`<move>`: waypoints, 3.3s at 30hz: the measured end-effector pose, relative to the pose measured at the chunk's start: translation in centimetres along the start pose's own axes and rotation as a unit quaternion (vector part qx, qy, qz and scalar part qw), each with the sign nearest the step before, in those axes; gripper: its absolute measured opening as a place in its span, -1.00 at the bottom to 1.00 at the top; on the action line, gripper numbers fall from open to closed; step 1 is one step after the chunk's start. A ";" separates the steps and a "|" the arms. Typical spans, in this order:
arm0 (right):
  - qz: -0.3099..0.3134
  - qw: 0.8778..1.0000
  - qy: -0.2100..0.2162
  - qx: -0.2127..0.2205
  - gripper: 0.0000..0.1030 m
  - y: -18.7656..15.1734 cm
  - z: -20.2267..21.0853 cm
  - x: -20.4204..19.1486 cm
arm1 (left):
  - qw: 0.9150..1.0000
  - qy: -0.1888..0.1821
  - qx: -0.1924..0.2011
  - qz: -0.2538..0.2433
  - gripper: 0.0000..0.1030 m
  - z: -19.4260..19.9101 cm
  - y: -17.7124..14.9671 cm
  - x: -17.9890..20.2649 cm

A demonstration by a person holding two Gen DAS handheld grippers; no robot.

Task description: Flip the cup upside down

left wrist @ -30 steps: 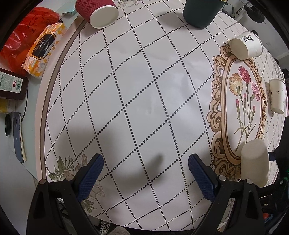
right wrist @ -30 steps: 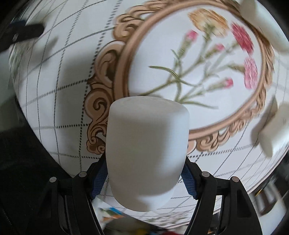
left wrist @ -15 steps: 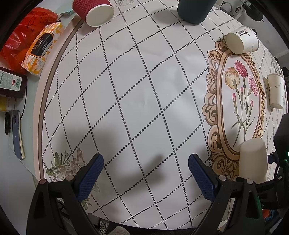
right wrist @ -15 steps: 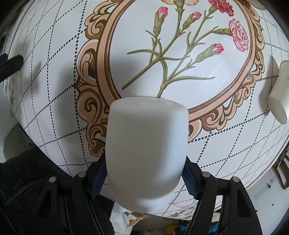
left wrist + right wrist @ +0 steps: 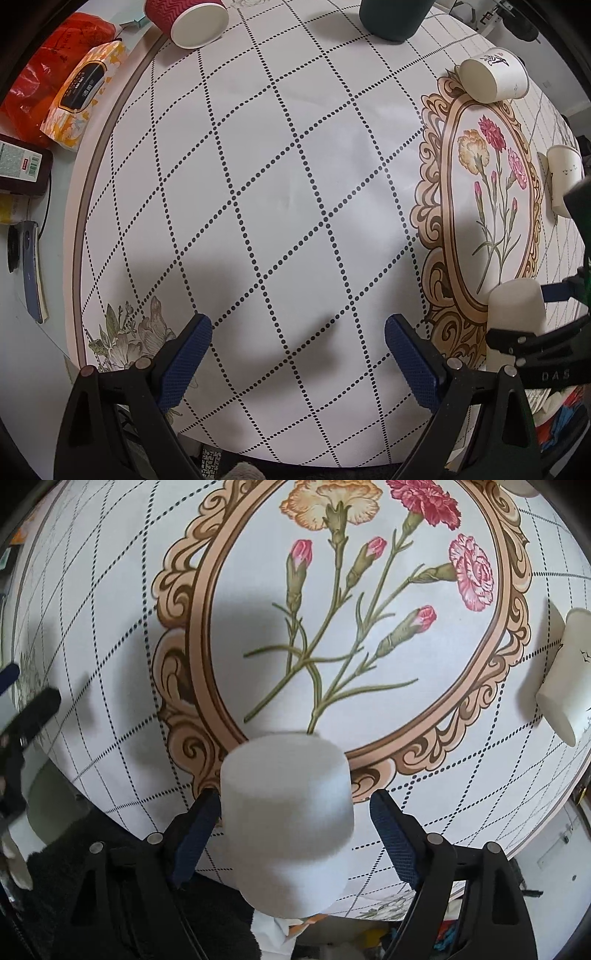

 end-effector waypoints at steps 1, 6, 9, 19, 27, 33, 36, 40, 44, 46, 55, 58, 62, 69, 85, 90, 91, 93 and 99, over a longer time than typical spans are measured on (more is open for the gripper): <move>-0.002 1.000 -0.001 -0.001 0.66 0.5 0.0 0.0 | 1.000 0.000 0.000 -0.001 0.86 0.0 0.0 0.0; -0.001 1.000 -0.006 -0.012 0.37 1.4 -1.7 -1.3 | 1.000 0.001 -0.003 -0.006 0.86 -0.4 -0.2 -0.1; -0.003 1.000 -0.006 -0.005 0.37 1.5 -2.3 -1.1 | 1.000 0.000 -0.005 -0.007 0.86 -0.4 -0.1 0.0; -0.021 0.999 0.007 0.041 0.35 2.3 1.4 -1.8 | 1.000 0.003 -0.002 -0.017 0.86 -0.2 -0.2 0.1; -0.067 0.982 0.007 0.178 0.35 3.1 6.6 -1.1 | 1.000 0.005 -0.001 -0.018 0.86 0.3 0.2 0.3; -0.114 0.931 -0.011 0.345 0.35 3.7 10.9 0.2 | 1.000 0.001 -0.004 -0.019 0.86 0.6 0.5 0.5; -0.150 0.894 -0.012 0.423 0.35 3.8 11.9 1.2 | 1.000 -0.001 -0.008 -0.022 0.86 0.5 0.5 0.7; -0.180 0.868 -0.011 0.462 0.35 2.6 11.1 1.7 | 0.999 0.004 -0.005 -0.033 0.86 0.6 0.4 1.0; -0.172 0.866 -0.026 0.469 0.36 1.5 10.5 0.6 | 0.999 0.007 -0.004 -0.042 0.86 0.7 0.4 1.3; -0.168 0.869 -0.026 0.465 0.36 0.9 10.1 0.1 | 0.999 0.006 -0.004 -0.046 0.86 0.8 0.3 1.4; -0.199 0.877 -0.014 0.438 0.53 -0.7 8.2 0.0 | 0.998 0.002 0.012 -0.065 0.86 2.1 0.6 2.4; -0.211 0.874 -0.008 0.438 0.85 -1.4 8.8 -0.1 | 0.996 0.002 0.035 -0.078 0.86 3.6 1.4 2.6; -0.233 0.872 -0.024 0.429 0.87 -3.3 10.0 -0.3 | 0.993 0.006 0.066 -0.099 0.90 5.7 2.2 3.1; -0.326 0.851 -0.111 0.397 0.87 -11.4 12.5 -0.8 | 0.983 -0.020 0.118 -0.139 0.90 10.7 0.7 4.1; -0.340 0.816 -0.134 0.449 0.87 -26.2 21.6 -6.8 | 0.963 -0.044 0.231 -0.134 0.90 25.6 -7.5 4.0; -0.319 0.803 -0.154 0.478 0.87 -31.4 25.6 -10.1 | 0.954 -0.050 0.269 -0.123 0.90 31.0 -11.0 3.0; -0.315 0.800 -0.155 0.486 0.87 -32.5 26.4 -10.8 | 0.953 -0.050 0.273 -0.120 0.90 31.6 -11.5 2.9; -0.308 0.797 -0.155 0.496 0.88 -34.2 27.5 -12.0 | 0.953 -0.056 0.277 -0.114 0.90 32.9 -12.7 2.6; -0.297 0.781 -0.160 0.526 0.88 -39.4 30.5 -15.2 | 0.946 -0.057 0.297 -0.118 0.90 36.0 -15.8 2.4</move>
Point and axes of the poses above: each gripper's, at about its wrist camera, not at the fingertips, and z roughly against the way its jaws point, x to its right, y to its top, the point moved 9 cm from there along -z, roughly the way its jaws point, and after that the axes turned 7 degrees about z, right-handed, at the moved point
